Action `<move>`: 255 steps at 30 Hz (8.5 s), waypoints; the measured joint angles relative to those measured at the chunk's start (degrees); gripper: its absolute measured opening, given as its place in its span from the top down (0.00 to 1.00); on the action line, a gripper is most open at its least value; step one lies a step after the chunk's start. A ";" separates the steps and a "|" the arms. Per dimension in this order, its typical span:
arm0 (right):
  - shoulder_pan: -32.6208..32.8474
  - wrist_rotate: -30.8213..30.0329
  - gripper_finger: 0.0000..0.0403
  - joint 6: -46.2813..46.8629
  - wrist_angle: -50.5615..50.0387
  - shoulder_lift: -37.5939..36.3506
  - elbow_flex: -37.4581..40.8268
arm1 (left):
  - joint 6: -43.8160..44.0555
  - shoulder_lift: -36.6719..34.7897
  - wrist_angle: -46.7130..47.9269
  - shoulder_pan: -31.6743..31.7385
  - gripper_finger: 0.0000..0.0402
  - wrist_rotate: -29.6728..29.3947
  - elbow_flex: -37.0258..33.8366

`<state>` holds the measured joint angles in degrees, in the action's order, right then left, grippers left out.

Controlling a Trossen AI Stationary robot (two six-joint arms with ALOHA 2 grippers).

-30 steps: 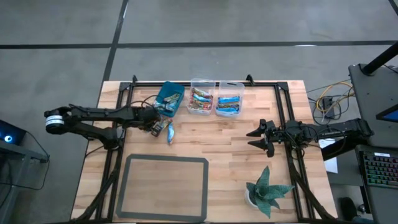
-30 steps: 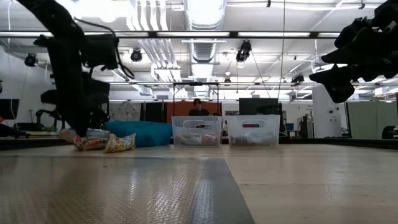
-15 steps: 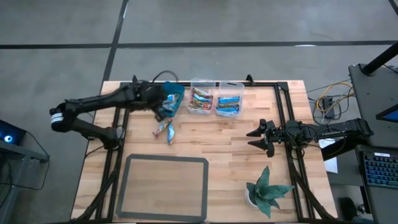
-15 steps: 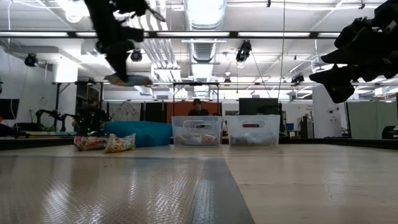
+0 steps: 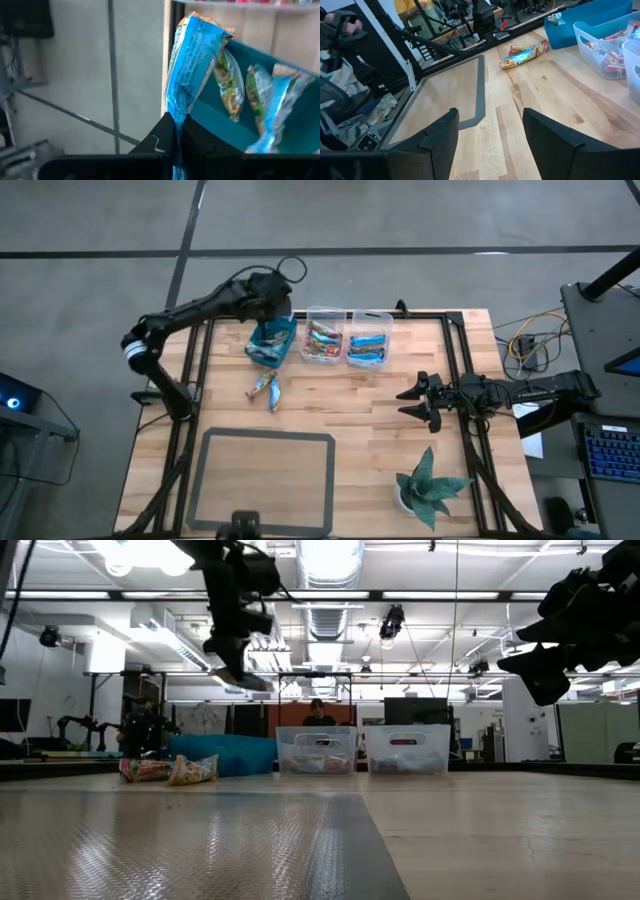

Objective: Pick and place Granola Bars by type
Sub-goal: Put the yellow granola bar into the blue bin, then put the red granola bar into the left transparent bin

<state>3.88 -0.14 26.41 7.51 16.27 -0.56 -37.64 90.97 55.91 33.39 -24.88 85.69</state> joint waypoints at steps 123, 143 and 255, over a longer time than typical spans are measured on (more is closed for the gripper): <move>-0.01 0.02 0.48 0.00 -0.02 0.00 0.02 | 127.46 9.01 -9.94 -37.09 0.64 9.29 -27.87; -0.01 0.01 0.48 0.00 -0.03 0.02 0.02 | 95.19 -7.40 8.42 -31.62 0.98 10.03 -14.94; -0.01 0.00 0.48 0.00 -0.03 0.02 0.02 | 68.75 -3.67 34.10 -13.42 0.22 23.72 6.60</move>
<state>3.87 -0.14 26.41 7.48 16.29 -0.54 31.11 87.30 90.02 19.97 -1.16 92.30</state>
